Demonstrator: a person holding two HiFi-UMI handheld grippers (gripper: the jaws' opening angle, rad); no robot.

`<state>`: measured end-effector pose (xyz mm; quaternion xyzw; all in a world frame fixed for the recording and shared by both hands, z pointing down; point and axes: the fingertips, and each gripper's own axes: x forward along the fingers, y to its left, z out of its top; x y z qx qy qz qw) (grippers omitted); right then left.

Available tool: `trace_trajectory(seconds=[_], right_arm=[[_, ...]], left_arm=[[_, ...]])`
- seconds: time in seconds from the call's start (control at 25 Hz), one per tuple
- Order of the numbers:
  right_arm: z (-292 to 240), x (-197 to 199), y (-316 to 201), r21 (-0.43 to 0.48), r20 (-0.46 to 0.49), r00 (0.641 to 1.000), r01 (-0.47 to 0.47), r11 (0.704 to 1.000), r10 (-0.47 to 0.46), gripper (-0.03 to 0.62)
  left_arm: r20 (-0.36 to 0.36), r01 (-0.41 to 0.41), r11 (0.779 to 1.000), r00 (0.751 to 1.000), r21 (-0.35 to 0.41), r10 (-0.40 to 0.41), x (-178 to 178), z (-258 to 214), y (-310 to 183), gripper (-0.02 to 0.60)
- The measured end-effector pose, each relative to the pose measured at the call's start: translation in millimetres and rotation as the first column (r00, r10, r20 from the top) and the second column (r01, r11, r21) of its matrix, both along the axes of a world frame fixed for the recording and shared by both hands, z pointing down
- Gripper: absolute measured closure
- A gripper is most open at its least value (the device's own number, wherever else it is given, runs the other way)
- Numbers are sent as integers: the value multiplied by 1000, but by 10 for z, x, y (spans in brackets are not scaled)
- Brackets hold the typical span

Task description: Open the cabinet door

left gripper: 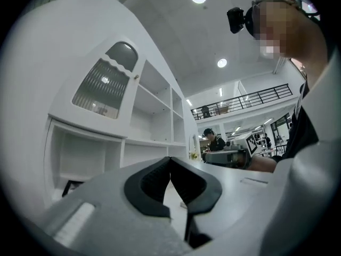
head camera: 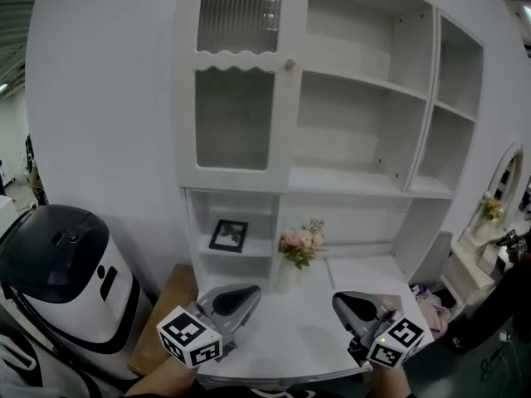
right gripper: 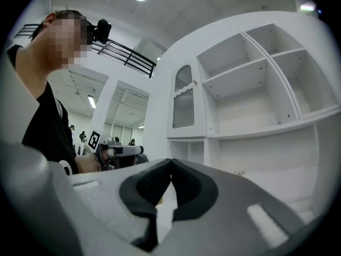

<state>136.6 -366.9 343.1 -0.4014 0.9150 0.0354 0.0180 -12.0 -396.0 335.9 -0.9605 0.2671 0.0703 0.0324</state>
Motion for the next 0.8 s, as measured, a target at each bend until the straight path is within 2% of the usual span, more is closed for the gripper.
trace_trajectory(seconds=[0.2,0.32,0.4,0.64,0.8], right_arm=[[-33,133,-140,5,3,1000,-4,1000,4,599],[-97,89,-220,23,-3,1000,28,999,-28,599],[-159,55,-283,37,-15,998,58,998,-57,599],[-477,59,-555,84,-61,989,142,986,-137,599],[-726,92,-740,121,-71,983,180,976,-172,599]], left_arm=[[-18,30,996,999,88,-28,6,-347,-236,575],[-45,79,983,996,165,-73,-68,-647,-339,575],[-37,100,971,995,217,-94,-75,-821,-415,575],[37,143,913,985,382,-170,99,-1396,-682,575],[97,145,862,971,487,-218,299,-1793,-862,563]])
